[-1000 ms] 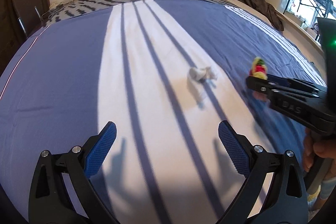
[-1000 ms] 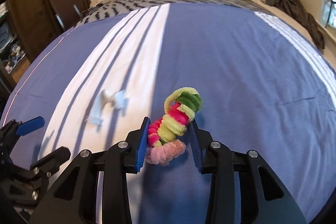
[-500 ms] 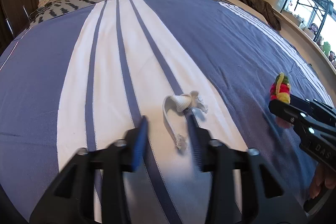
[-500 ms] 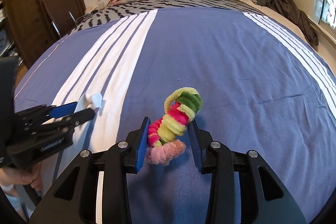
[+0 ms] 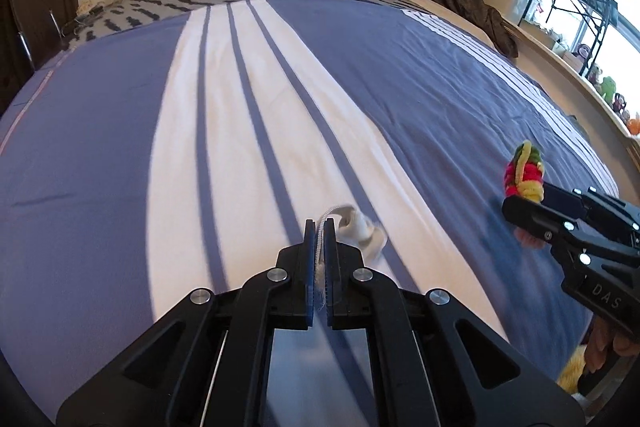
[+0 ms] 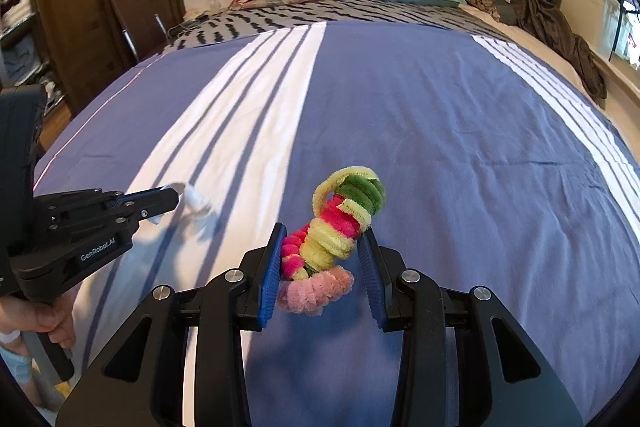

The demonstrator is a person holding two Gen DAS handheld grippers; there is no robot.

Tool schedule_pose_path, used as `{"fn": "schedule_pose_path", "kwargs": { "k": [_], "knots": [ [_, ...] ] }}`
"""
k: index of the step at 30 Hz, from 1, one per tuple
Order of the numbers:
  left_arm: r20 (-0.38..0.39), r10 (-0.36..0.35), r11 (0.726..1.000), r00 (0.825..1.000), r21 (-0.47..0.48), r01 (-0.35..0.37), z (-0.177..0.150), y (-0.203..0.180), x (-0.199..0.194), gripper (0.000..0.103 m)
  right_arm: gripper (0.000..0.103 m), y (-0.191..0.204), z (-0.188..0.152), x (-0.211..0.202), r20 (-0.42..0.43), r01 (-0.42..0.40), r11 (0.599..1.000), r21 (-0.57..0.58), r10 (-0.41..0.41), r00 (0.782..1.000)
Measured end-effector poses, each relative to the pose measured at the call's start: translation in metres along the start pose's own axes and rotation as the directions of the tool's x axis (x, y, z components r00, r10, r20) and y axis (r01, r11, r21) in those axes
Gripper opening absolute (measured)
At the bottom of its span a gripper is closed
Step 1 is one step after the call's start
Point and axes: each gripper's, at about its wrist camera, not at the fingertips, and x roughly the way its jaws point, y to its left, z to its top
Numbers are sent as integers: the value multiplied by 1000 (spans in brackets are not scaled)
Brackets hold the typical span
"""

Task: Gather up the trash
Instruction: 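Carry the hair ties and white clip down into the bin and open both tools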

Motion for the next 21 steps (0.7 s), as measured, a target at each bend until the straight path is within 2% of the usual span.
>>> {"fn": "schedule_pose_path", "kwargs": {
  "k": [11,21],
  "knots": [
    [42,-2,1000,999,-12,2,-74,-19,-82,2,37,35,-60,-65,8,-47,997,-62,48,999],
    [64,-13,999,998,-38,15,-134,-29,-127,2,37,53,-114,-101,-7,-82,995,-63,82,997]
  ]
}}
